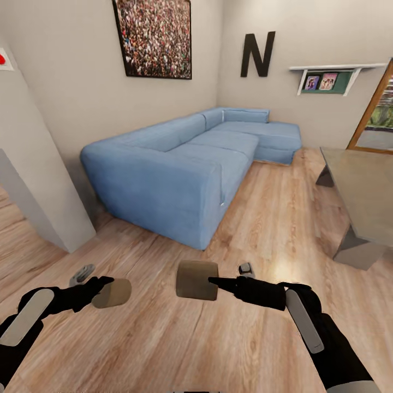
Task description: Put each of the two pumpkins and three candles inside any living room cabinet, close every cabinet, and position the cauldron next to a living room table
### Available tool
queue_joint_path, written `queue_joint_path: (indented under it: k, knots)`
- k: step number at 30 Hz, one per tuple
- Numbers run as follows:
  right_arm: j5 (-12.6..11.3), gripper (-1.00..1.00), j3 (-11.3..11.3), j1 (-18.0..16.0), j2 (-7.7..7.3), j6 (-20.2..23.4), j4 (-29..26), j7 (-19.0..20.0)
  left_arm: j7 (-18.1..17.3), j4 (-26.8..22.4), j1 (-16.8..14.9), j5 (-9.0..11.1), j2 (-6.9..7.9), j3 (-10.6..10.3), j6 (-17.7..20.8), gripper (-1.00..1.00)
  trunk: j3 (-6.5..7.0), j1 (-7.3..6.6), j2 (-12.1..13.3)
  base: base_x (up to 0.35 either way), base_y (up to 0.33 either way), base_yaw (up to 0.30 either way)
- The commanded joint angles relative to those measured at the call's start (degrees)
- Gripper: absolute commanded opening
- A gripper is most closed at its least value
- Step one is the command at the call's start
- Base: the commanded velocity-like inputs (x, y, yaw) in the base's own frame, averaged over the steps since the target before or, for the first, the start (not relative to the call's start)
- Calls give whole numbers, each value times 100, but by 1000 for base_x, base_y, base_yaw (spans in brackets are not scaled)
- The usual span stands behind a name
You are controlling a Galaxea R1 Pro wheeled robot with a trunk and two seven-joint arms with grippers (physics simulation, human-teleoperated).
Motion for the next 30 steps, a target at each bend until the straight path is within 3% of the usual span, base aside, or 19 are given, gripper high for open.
queue_joint_path:
  k: [1,27,30]
  knots:
    - [-34,-100,3,-5,-3,34,1,12,52,-6,-1,63,3,-9,-3,-100,23,-7,-1,-342,0,-256]
    - [-71,-100,-1,-5,-3,34,214,82,52,-42,6,63,-54,-18,-3,-100,715,-74,34,-342,0,-257]
    - [-71,-100,-5,-5,8,34,304,82,52,-40,4,63,-49,-18,-3,-100,728,-74,34,-342,0,-257]
